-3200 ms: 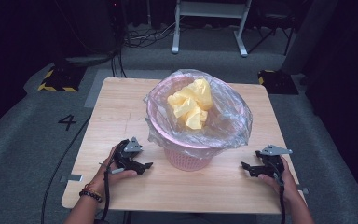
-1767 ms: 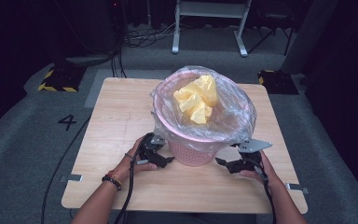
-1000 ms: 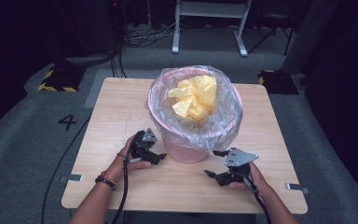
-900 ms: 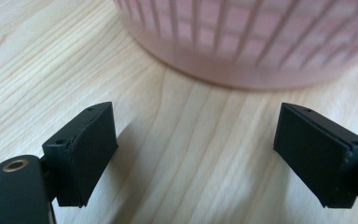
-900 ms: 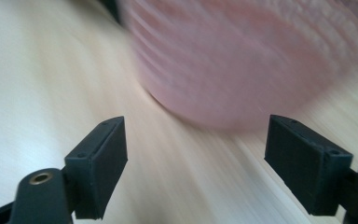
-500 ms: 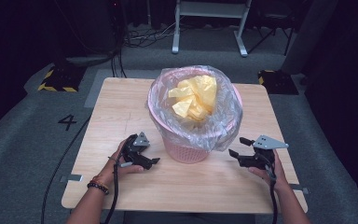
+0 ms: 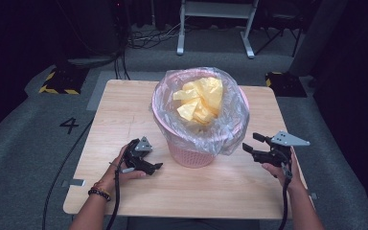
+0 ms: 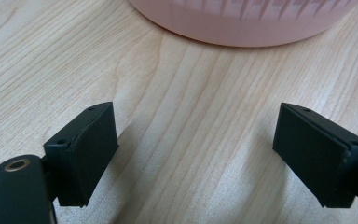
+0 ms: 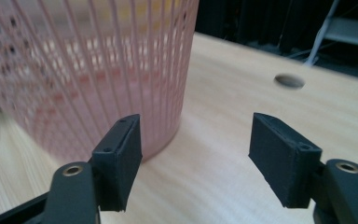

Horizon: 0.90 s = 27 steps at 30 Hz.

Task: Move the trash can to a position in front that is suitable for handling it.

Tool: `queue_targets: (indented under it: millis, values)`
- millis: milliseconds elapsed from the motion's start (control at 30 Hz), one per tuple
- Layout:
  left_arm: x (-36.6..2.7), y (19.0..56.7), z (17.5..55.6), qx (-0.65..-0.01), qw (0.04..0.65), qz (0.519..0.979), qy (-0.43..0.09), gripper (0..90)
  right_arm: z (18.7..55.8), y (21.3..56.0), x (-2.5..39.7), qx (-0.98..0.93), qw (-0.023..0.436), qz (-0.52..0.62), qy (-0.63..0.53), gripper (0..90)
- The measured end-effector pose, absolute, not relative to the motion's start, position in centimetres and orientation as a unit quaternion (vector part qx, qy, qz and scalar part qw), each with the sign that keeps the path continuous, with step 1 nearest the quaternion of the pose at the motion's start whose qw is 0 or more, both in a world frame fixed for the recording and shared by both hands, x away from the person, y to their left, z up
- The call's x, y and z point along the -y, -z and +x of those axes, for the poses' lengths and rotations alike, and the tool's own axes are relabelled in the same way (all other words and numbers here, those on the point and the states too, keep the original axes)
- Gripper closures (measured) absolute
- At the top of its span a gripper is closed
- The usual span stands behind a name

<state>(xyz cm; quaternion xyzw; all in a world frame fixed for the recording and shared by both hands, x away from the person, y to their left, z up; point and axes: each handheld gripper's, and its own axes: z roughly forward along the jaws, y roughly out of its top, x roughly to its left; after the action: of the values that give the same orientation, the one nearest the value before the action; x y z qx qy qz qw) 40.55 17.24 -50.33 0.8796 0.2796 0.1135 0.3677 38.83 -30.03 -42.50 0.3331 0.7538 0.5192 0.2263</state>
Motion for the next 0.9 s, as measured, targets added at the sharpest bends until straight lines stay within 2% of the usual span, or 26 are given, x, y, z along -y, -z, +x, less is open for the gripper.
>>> queue_targets:
  millis: [100,367,800,833,900]
  values:
    - [-17.2,50.3,40.5,-0.28,0.368,0.879,-0.114,14.4,38.6,40.4,29.8,-0.745,0.253,0.313,-0.532,33.6]
    - [-17.4,50.3,40.4,-0.286,0.367,0.878,-0.116,14.4,37.3,37.6,28.3,-0.737,0.267,0.255,-0.566,27.0]
    - [-17.4,50.3,40.3,-0.291,0.366,0.876,-0.119,14.6,36.8,36.3,26.6,-0.742,0.228,0.208,-0.595,21.7]
    - [-17.5,50.3,40.2,-0.292,0.365,0.876,-0.121,14.6,36.7,36.3,26.5,-0.744,0.228,0.208,-0.592,21.9]
    - [-17.5,50.3,40.2,-0.294,0.367,0.874,-0.122,16.0,36.6,36.2,26.3,-0.743,0.231,0.208,-0.593,30.2]
